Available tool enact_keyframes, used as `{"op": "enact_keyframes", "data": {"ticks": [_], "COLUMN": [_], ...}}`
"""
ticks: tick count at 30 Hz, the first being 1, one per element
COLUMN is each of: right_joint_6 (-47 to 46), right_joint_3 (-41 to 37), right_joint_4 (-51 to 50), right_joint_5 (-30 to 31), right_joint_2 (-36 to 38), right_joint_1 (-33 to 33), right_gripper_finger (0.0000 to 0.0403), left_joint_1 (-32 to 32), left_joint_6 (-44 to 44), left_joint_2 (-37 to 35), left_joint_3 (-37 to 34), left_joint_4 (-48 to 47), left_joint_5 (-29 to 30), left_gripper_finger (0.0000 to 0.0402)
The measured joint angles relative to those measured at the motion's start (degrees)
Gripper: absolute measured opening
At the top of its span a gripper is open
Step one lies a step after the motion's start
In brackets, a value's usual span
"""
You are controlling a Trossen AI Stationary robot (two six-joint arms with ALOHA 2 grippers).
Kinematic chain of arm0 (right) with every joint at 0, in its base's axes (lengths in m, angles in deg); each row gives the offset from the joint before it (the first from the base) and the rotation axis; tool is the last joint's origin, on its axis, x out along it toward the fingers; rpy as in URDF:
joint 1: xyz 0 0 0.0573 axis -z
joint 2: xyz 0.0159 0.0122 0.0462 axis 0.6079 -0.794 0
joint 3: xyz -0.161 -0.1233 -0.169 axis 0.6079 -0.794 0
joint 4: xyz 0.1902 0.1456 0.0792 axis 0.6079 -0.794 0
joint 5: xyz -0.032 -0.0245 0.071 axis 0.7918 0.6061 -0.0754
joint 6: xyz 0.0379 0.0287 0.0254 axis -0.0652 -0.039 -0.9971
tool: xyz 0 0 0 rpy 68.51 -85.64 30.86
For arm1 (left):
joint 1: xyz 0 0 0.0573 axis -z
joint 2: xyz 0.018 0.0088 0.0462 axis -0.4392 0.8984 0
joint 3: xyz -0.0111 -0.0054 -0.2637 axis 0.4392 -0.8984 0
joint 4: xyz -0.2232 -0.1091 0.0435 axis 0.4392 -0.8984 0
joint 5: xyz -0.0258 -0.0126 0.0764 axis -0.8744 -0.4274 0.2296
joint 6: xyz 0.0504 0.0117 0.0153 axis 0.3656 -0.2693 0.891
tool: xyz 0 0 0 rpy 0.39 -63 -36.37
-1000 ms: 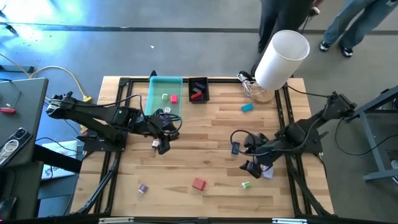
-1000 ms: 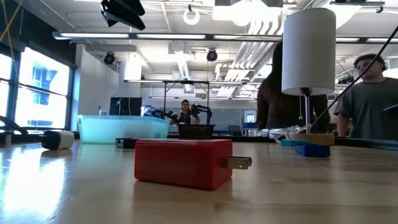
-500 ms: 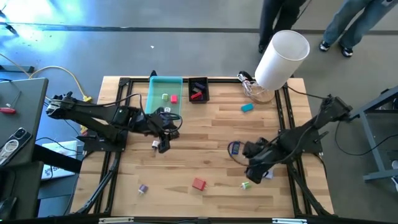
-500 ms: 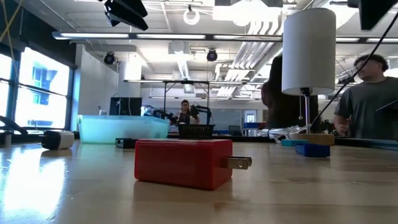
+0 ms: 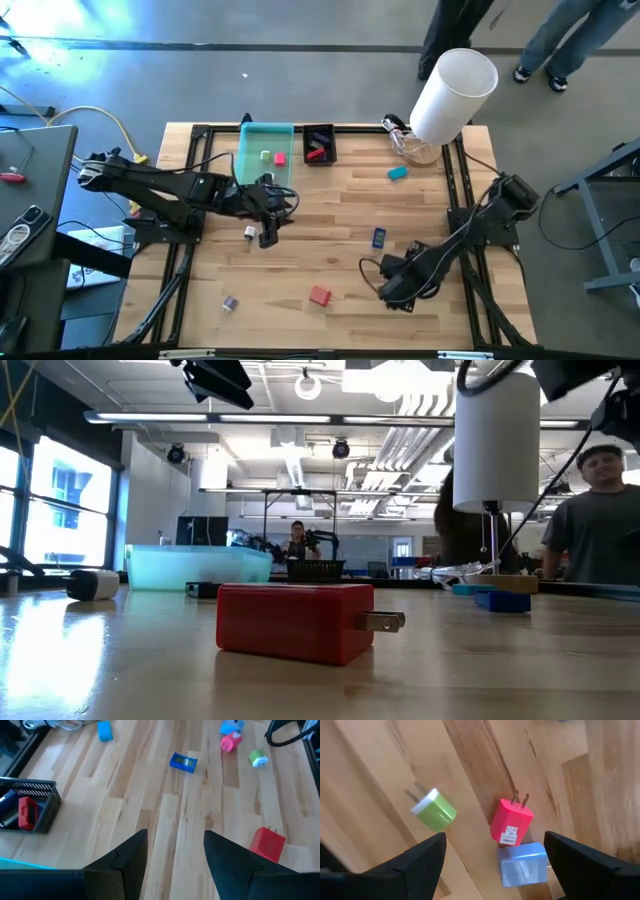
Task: Pick & Place Office items
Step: Put the pink charger adapter into the green bin
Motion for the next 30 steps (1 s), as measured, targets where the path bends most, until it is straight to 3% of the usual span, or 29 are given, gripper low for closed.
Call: {"op": "enact_keyframes", "data": {"ticks": [6,18,25,30], "right_joint_6": [-1.01,-0.76,-2.93,-2.99], "right_joint_3": [0.00,-2.83,-10.49,-11.69], "right_joint_4": [-2.67,-6.20,0.53,6.39], "right_joint_5": [0.30,1.95,0.64,0.42], "right_joint_2": [-3.14,-1.89,4.09,4.96], "right_joint_1": [-0.36,-0.34,-0.34,-1.08], "right_gripper_finger": [0.0324,0.0314,0.0313,0.0313], "left_joint_1": [0.00,0.00,0.00,0.00], "left_joint_6": [-1.69,-0.22,-0.13,-0.11], "left_joint_2": [2.25,2.83,2.83,2.81], "left_joint_3": [-0.02,-0.04,-0.04,-0.04], "left_joint_4": [1.51,3.81,5.00,7.15], "left_joint_5": [-0.12,-0.08,-0.08,-0.08], "left_gripper_finger": [0.0186,0.0186,0.0186,0.0186]}}
